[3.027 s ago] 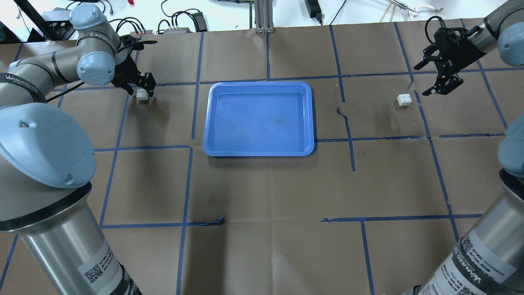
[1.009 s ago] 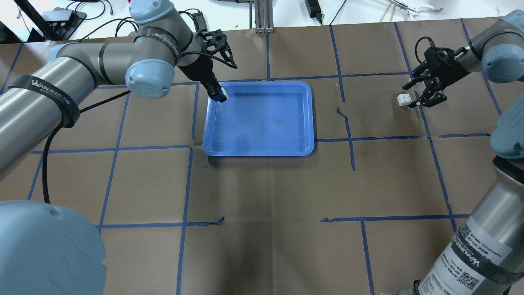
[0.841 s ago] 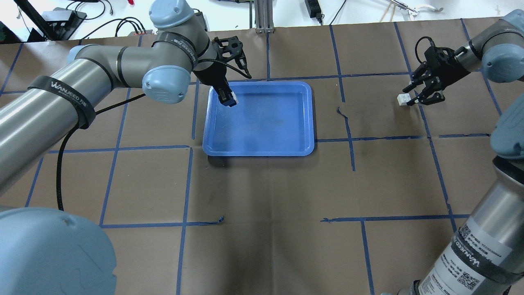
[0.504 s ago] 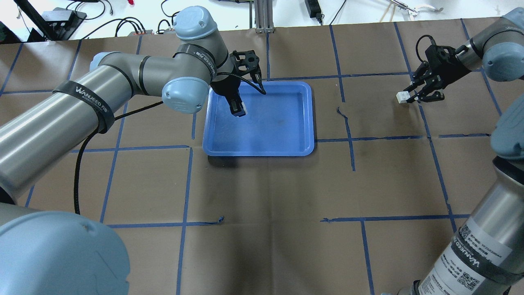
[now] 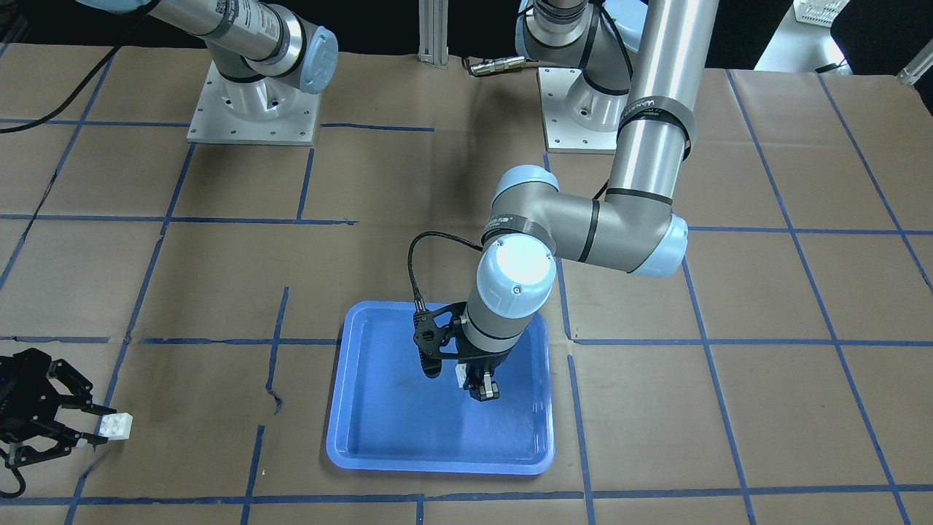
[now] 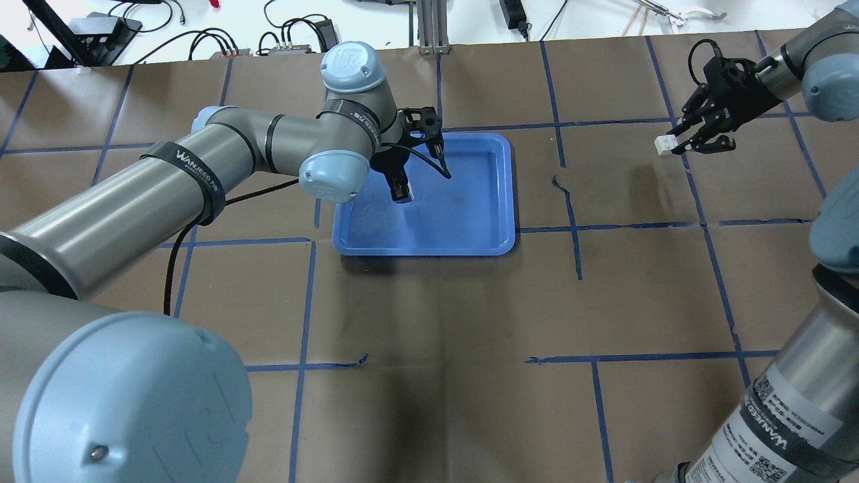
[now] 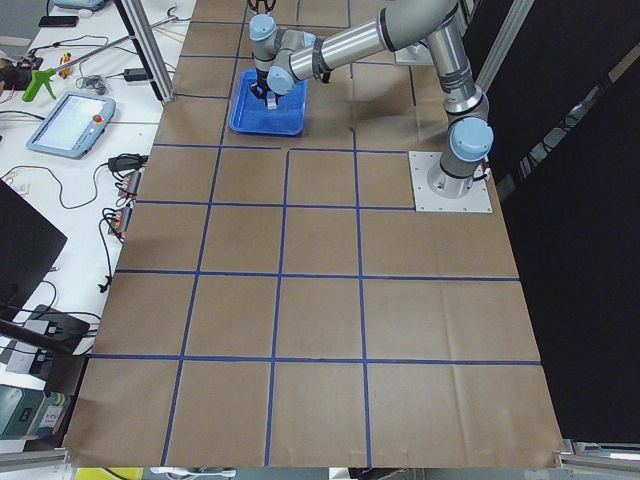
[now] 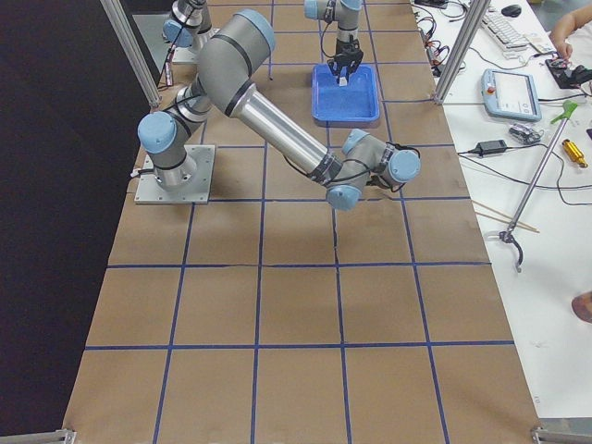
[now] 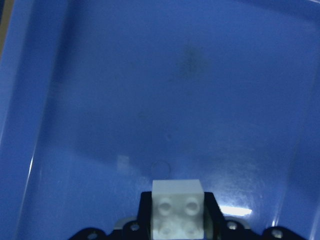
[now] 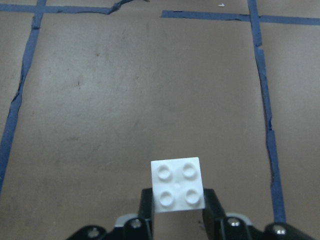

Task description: Assemble white blocks and place on blue tray

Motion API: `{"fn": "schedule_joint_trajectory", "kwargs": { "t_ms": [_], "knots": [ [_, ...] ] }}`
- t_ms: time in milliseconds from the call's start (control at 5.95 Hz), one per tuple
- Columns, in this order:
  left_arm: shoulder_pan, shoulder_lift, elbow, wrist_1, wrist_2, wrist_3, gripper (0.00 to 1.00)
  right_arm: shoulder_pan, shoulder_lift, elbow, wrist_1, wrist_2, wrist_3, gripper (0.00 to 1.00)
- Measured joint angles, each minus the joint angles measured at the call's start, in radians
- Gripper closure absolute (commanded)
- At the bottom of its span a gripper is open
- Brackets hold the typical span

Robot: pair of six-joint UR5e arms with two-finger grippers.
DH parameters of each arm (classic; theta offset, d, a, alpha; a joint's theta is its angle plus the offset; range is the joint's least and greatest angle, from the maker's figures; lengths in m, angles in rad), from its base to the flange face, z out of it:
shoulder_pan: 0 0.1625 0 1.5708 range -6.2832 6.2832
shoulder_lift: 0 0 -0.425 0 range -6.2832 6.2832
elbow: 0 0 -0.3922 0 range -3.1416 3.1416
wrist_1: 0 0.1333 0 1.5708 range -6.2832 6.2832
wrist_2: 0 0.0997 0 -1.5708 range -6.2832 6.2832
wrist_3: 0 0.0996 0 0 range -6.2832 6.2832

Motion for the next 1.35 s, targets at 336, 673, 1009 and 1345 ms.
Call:
{"fn": "schedule_joint_trajectory", "kwargs": {
  "t_ms": [336, 673, 1009, 1345],
  "knots": [
    [-0.015, -0.008, -0.001, 0.064, 0.006, 0.004, 0.88, 0.026, -0.096, 0.003, 0.097, 0.007, 0.086, 0.76],
    [-0.023, -0.013, -0.025, 0.098, 0.009, -0.002, 0.76, 0.078, -0.145, 0.030, 0.133, 0.010, 0.139, 0.76],
    [-0.028, -0.017, -0.050, 0.102, 0.011, -0.006, 0.01, 0.110, -0.162, 0.065, 0.124, 0.014, 0.183, 0.76],
    [-0.031, -0.011, -0.047, 0.098, 0.022, -0.027, 0.00, 0.116, -0.164, 0.077, 0.120, 0.016, 0.190, 0.76]
  ]
}}
